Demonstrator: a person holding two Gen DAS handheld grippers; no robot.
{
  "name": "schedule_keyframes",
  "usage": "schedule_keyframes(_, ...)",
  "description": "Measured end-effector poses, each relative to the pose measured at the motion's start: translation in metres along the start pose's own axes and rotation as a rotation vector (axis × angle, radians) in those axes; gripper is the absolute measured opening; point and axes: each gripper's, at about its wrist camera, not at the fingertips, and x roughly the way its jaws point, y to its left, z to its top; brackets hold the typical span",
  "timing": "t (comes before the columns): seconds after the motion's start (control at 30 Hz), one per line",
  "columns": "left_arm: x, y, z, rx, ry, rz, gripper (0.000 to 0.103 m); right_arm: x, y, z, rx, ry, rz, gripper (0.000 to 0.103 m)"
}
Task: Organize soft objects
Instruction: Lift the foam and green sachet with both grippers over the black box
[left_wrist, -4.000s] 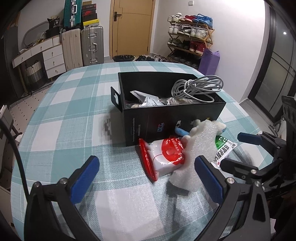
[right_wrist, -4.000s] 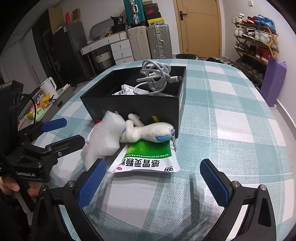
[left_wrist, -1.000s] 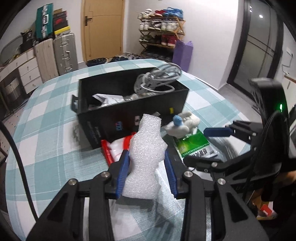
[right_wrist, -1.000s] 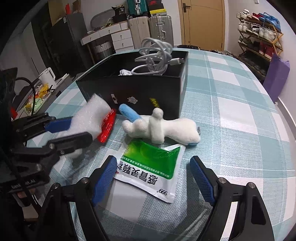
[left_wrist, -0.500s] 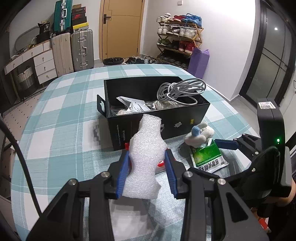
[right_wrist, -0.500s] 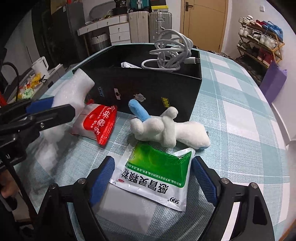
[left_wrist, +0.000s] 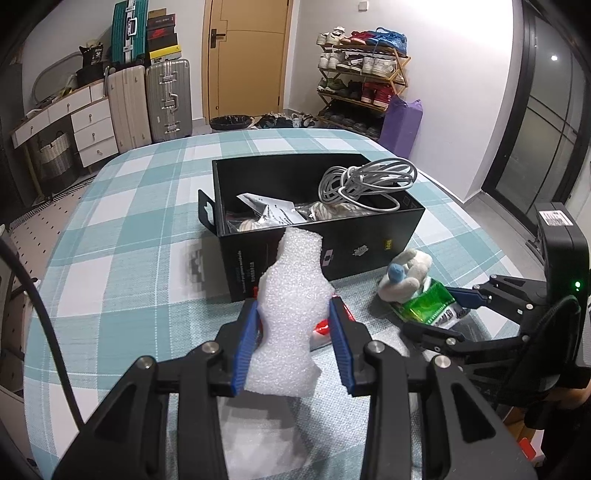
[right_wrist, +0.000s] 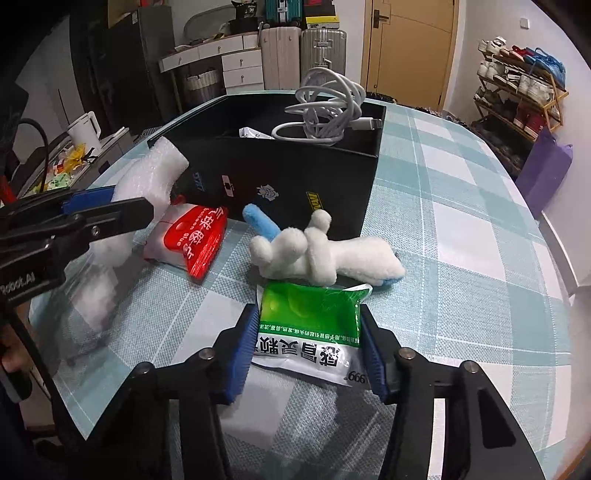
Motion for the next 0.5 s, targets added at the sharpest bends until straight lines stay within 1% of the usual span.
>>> schedule_keyframes(0.27, -0.002, 0.000, 0.000, -0.004, -0.007, 0.003, 0.037, -0.015, -0.006, -0.011, 0.006, -0.032, 0.043, 0.050)
schedule_keyframes(0.5, -0.008, -0.003, 0.003, 0.004, -0.021, 0.003, 0.037, -0.042, -0.002, -0.010, -0.022, -0.112, 0.063, 0.050)
